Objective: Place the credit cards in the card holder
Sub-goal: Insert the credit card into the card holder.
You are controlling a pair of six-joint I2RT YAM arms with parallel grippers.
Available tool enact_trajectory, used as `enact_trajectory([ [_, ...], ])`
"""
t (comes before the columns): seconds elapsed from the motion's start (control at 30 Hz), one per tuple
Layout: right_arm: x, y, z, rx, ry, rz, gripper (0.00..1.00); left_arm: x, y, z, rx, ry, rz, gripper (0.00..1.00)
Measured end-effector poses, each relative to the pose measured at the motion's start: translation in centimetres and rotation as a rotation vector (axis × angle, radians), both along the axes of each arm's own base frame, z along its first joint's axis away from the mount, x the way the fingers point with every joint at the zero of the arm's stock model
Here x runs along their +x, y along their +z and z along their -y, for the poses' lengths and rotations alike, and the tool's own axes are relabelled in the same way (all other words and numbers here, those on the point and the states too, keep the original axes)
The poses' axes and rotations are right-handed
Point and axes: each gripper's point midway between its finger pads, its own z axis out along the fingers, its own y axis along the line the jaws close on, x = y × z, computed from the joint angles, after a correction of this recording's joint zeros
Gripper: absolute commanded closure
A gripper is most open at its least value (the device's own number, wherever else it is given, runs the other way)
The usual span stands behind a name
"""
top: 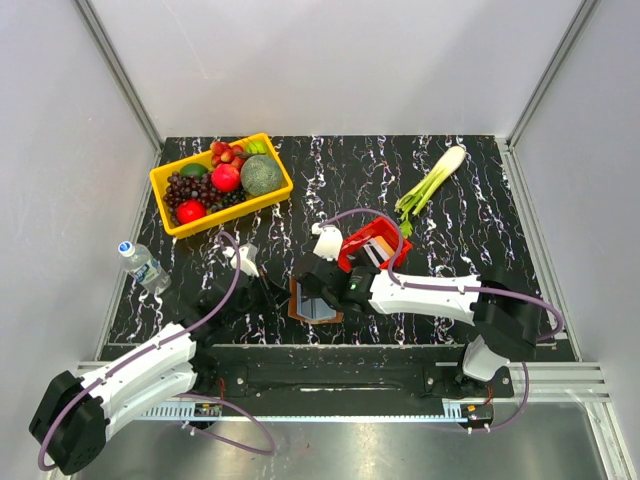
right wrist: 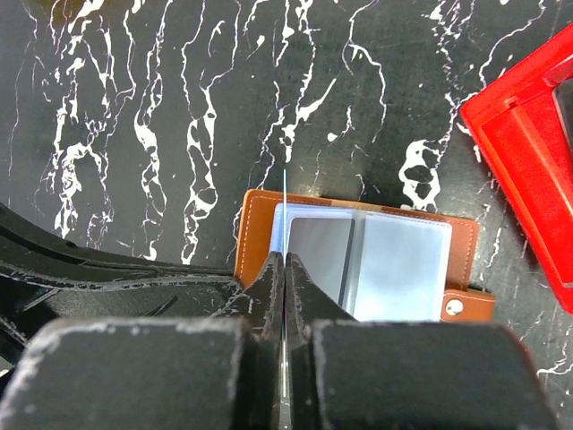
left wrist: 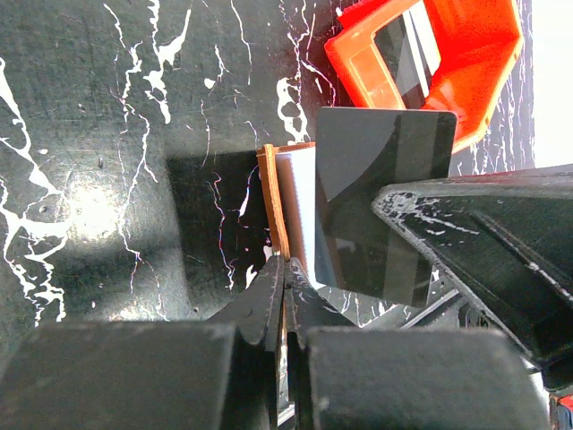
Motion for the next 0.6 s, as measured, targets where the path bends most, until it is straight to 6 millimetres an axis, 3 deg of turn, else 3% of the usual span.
enact_trajectory([
  [0.37,-0.2,0.3,-1.1,0.046,0.022,-0.007,1.00,0.0,0.0,0.0,0.000,0.001,0.000,1.00],
  [0.6,-0.3,-0.8,-1.3,0.023,0.029,-0.021,1.00,0.0,-0.1,-0.1,0.003,0.001,-0.003,1.00],
])
